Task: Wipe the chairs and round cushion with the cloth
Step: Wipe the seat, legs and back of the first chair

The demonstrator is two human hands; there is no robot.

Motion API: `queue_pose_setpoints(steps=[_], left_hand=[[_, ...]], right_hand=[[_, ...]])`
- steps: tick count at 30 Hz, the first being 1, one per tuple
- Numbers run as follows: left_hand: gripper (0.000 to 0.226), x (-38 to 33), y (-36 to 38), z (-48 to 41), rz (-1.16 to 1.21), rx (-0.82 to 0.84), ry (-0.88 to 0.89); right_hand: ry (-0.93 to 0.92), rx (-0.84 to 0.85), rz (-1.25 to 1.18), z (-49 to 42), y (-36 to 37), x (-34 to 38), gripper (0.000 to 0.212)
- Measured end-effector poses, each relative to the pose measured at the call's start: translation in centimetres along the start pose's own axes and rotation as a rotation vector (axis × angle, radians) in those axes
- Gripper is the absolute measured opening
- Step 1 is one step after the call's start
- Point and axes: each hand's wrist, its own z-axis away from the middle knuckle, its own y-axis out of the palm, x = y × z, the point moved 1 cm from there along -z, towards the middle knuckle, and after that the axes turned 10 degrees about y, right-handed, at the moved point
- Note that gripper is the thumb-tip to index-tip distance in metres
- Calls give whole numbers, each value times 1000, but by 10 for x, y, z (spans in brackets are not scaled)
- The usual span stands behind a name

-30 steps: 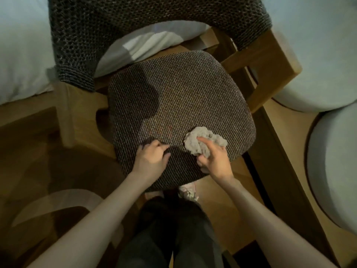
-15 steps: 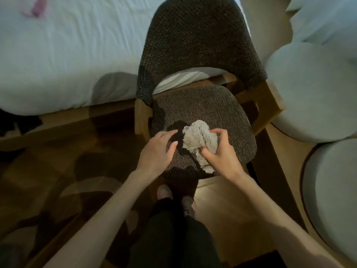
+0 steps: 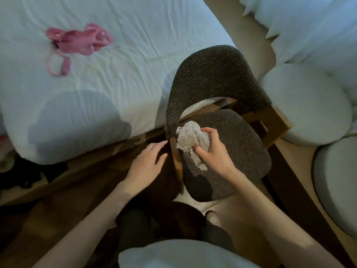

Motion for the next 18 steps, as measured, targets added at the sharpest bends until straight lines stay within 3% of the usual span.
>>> queue_pose_setpoints(steps=[9, 18], left_hand=[[43, 62, -99, -66, -172, 283, 340], [45, 43, -80, -140, -240, 518, 609]], right_hand=[[253, -261, -80, -3, 57, 61, 58], [463, -563, -277, 4, 65, 42, 53]])
